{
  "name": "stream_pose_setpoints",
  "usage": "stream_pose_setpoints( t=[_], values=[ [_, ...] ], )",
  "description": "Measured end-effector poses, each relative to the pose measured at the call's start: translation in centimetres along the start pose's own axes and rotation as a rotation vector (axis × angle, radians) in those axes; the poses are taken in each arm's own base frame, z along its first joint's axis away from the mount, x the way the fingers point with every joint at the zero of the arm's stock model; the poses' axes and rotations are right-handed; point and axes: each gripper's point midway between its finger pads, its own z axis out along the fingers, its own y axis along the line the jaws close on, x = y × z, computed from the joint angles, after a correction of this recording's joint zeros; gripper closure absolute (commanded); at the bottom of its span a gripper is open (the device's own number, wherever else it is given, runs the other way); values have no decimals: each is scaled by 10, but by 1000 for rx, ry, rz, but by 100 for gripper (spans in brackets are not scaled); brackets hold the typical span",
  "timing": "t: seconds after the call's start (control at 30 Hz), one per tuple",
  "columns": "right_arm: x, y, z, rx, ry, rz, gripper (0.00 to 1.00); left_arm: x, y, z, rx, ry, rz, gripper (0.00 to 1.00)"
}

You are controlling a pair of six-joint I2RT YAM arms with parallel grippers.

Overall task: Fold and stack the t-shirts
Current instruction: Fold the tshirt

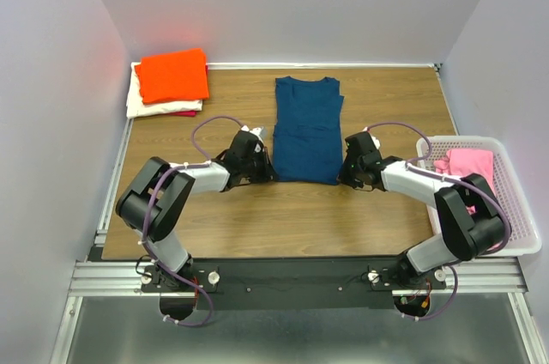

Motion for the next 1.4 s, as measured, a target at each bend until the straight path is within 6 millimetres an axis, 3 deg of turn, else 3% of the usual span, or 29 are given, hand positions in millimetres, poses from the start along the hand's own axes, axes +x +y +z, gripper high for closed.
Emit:
stream_pose_setpoints(
  t=[0.1, 0.2, 0.3, 0.47, 0.6, 0.73, 0.87, 1.0, 1.2, 1.4],
  values=[
    [2, 0, -4, -15, 2, -8, 99, 1, -3, -6, 6, -5, -1, 100],
    [7, 0, -22, -56, 0, -8, 100, 9, -11, -18, 24, -12, 7, 100],
    [16, -1, -40, -105, 6, -12, 100, 23, -21, -28, 43, -4, 21, 100],
    [33, -8, -67, -157, 24, -14, 100, 65, -33, -49, 73, 33, 29, 100],
    [46, -11, -88, -211, 40, -12, 100, 85, -40, -74, 113, 24, 7, 100],
    [57, -9, -107, -269, 67, 0, 100, 91, -42, -94, 136, -2, -28, 100],
    [57, -7, -124, -295, 62, 7, 100, 84, -49, -110, 156, -46, -50, 100],
    [44, 3, -135, -303, 50, 2, 100, 72, -56, -116, 141, -67, -55, 100],
    [15, 16, -142, -276, -5, -15, 100, 28, -81, -120, 127, -122, -23, 100],
    [-17, 28, -141, -221, -63, -30, 100, -14, -78, -119, 104, -176, -11, 100]
  ],
)
